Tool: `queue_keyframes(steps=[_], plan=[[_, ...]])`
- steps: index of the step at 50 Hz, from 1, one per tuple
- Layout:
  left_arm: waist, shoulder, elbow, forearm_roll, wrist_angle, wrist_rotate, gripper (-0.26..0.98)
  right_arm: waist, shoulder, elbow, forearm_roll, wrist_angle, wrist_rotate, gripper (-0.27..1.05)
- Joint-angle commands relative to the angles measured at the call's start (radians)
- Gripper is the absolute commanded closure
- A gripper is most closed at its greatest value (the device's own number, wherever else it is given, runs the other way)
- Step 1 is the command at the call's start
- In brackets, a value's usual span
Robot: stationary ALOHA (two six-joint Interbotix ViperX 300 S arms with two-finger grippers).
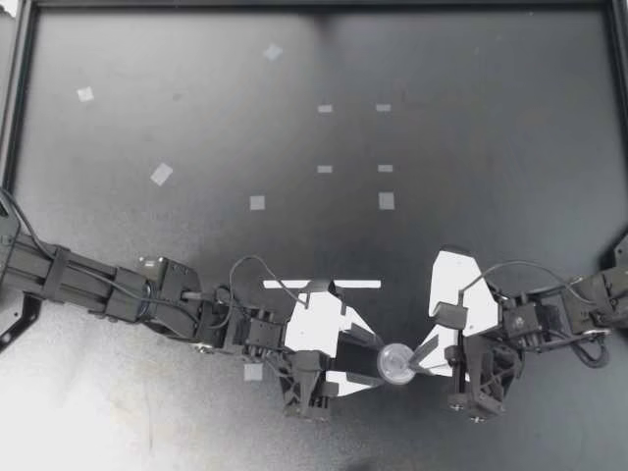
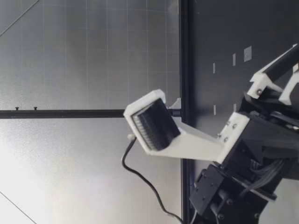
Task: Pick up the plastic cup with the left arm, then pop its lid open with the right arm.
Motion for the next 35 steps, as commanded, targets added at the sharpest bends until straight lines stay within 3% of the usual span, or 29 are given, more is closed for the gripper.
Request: queue_keyframes(steps=[1,35], plan=[[-0.003,-0.018,-0.020,-0.002,-0.003,0.002,0.16,0.006,-0.008,-0.006,0.002,-0.003,0.002,0.89],[0.002,-0.020,-0.087,-0.005,0.127,-0.002,0.16,0.017,0.026,-0.002,-0.003,-0.061,0.044,0.89]])
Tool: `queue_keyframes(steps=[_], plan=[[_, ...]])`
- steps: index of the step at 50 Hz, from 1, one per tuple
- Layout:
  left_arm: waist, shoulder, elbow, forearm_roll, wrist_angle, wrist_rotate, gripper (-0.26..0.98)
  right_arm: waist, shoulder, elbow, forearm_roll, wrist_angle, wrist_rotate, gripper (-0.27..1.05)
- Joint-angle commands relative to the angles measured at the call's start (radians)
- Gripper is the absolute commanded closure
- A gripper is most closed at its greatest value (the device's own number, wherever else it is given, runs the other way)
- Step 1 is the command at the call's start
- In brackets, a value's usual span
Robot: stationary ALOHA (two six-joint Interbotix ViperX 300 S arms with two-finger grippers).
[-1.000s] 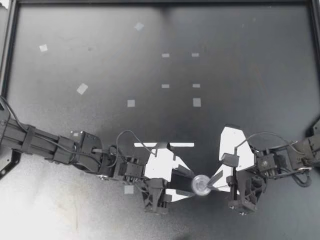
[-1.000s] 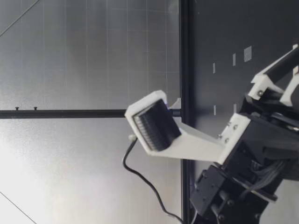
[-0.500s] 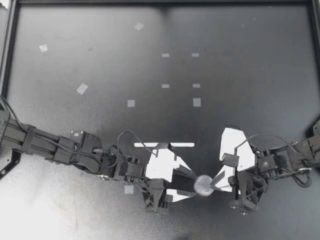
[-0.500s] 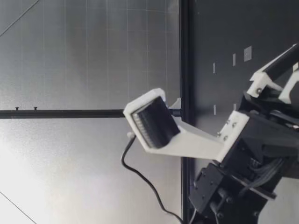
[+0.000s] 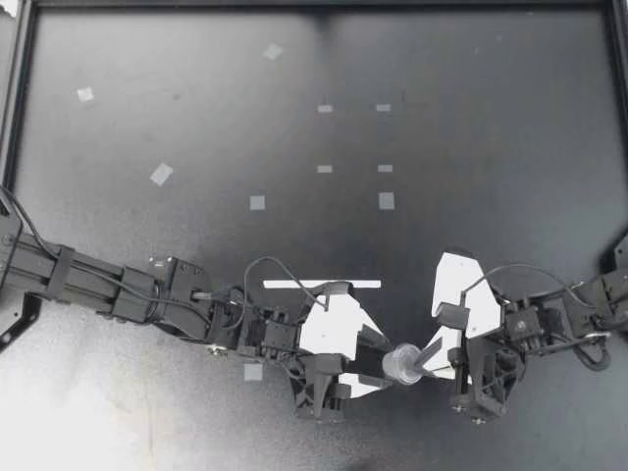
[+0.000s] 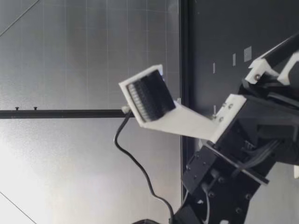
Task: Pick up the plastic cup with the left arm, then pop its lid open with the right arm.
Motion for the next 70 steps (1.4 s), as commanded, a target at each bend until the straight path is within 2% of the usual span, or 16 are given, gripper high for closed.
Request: queue_keyframes(steps=[1,11,30,36,42,48,51,55,58,61,65,67,70], plan=[[0.005,-0.020,-0.018,-0.002,-0.003,0.000,0.16,0.005,0.002,-0.017,-0.003,-0.023,0.000,0.89],[0.003,-0.020,-0.020,-0.002,0.002,-0.002,0.16,0.008,0.015,-0.020,-0.003,-0.025,0.000,0.89],[0.005,-0.017,-0.064,-0.002,0.106,0.011,0.20,0.009,0.012,-0.020,-0.005,-0.025,-0.002,0.89],[0.003,-0.018,-0.061,0.000,0.106,0.011,0.37,0.008,-0.002,-0.018,-0.005,-0.026,0.000,0.89],[0.003,-0.026,-0.058,0.005,0.103,0.018,0.60,0.009,-0.034,-0.014,-0.005,-0.025,0.002,0.89],[0.003,-0.064,-0.029,0.005,0.089,0.055,0.68,0.009,-0.123,0.005,-0.003,-0.008,0.006,0.87],[0.003,-0.115,0.011,0.000,0.040,0.081,0.68,0.009,-0.198,0.020,-0.002,0.003,0.011,0.83],[0.008,-0.206,0.103,-0.006,-0.133,0.114,0.68,0.008,-0.327,0.041,0.002,-0.012,0.043,0.69],[0.011,-0.262,0.183,-0.031,-0.325,0.141,0.68,0.008,-0.426,0.066,0.003,-0.074,0.089,0.51],[0.011,-0.305,0.268,-0.087,-0.568,0.184,0.68,0.008,-0.491,0.103,0.008,-0.183,0.149,0.30],[0.012,-0.321,0.344,-0.146,-0.785,0.222,0.68,0.008,-0.522,0.166,0.031,-0.376,0.241,0.05],[0.011,-0.319,0.365,-0.169,-0.862,0.236,0.68,0.008,-0.511,0.199,0.044,-0.491,0.298,-0.01],[0.011,-0.313,0.374,-0.186,-0.907,0.245,0.68,0.008,-0.480,0.232,0.064,-0.627,0.367,0.02]])
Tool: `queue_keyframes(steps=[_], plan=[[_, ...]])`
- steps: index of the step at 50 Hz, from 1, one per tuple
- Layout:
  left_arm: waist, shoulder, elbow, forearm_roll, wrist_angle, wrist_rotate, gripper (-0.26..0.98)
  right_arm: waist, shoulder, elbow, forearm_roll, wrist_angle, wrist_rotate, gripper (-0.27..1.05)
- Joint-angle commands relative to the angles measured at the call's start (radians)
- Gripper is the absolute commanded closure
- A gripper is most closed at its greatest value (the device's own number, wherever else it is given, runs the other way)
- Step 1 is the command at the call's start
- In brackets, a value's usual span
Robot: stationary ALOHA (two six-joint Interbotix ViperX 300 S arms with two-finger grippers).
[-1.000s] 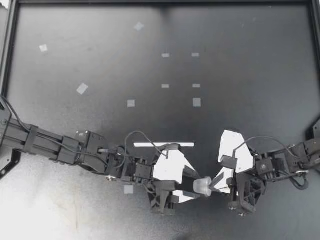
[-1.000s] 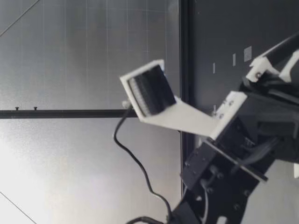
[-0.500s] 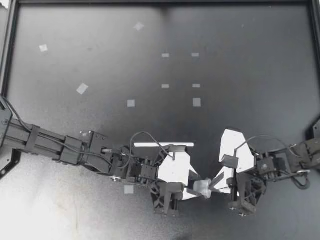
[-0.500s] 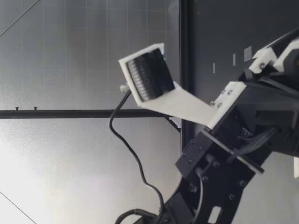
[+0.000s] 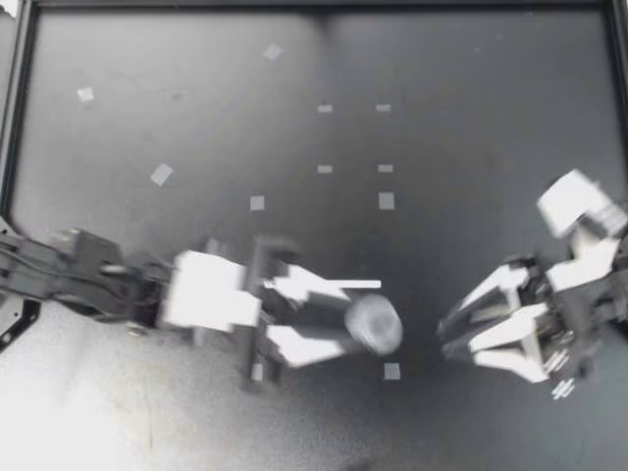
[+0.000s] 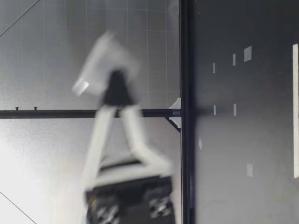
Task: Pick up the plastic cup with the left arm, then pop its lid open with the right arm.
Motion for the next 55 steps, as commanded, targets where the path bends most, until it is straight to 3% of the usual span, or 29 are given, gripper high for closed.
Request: queue_keyframes(steps=[1,13,19,41,55], plan=[[0.005,-0.021,0.005,-0.018,-0.092,0.011,0.68,0.003,0.043,0.026,0.025,-0.209,0.083,0.04],[0.005,0.018,-0.069,-0.020,-0.080,0.063,0.68,-0.005,0.314,-0.015,0.028,-0.560,0.296,0.06],[0.005,0.023,-0.078,-0.020,-0.051,0.066,0.68,-0.017,0.368,-0.040,0.026,-0.621,0.308,0.06],[0.005,0.025,-0.084,-0.020,-0.018,0.069,0.68,-0.031,0.351,-0.118,-0.023,-0.604,0.308,0.06],[0.005,0.023,-0.077,-0.018,-0.009,0.058,0.68,-0.031,0.207,-0.083,-0.069,-0.640,0.201,0.06]])
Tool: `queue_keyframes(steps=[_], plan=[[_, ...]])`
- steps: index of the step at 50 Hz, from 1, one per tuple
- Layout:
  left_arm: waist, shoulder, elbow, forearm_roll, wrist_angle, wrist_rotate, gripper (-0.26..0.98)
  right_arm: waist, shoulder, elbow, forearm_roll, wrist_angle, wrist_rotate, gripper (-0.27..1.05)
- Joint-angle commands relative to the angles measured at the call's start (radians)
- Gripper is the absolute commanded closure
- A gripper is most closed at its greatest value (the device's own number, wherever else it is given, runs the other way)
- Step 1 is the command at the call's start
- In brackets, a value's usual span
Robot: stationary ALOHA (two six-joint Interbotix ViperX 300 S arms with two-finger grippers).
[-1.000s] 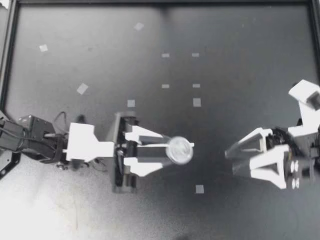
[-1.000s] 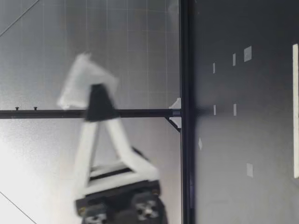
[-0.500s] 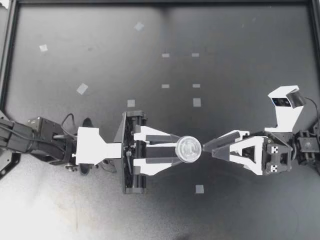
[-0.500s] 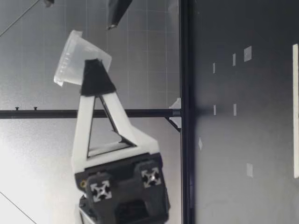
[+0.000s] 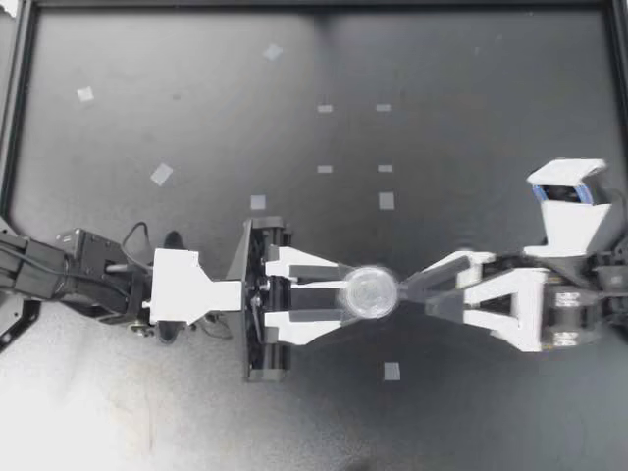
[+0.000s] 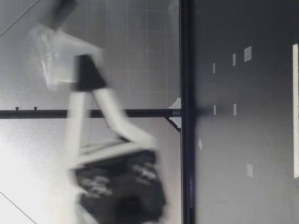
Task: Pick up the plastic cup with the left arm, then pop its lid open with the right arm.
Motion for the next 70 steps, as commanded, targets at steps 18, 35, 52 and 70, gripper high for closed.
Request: queue_keyframes(steps=[18,35,52,70], plan=[[0.002,-0.025,-0.014,0.002,0.008,-0.095,0.68,-0.072,-0.324,0.020,-0.032,0.445,-0.647,0.07],[0.003,-0.023,-0.018,0.002,0.011,-0.110,0.68,-0.072,-0.344,0.041,-0.005,0.664,-0.904,0.07],[0.002,-0.023,-0.018,0.002,0.014,-0.115,0.68,-0.071,-0.319,0.046,-0.005,0.653,-0.902,0.07],[0.003,-0.032,-0.020,0.002,0.017,-0.120,0.68,-0.072,-0.330,0.087,-0.006,0.655,-0.905,0.07]])
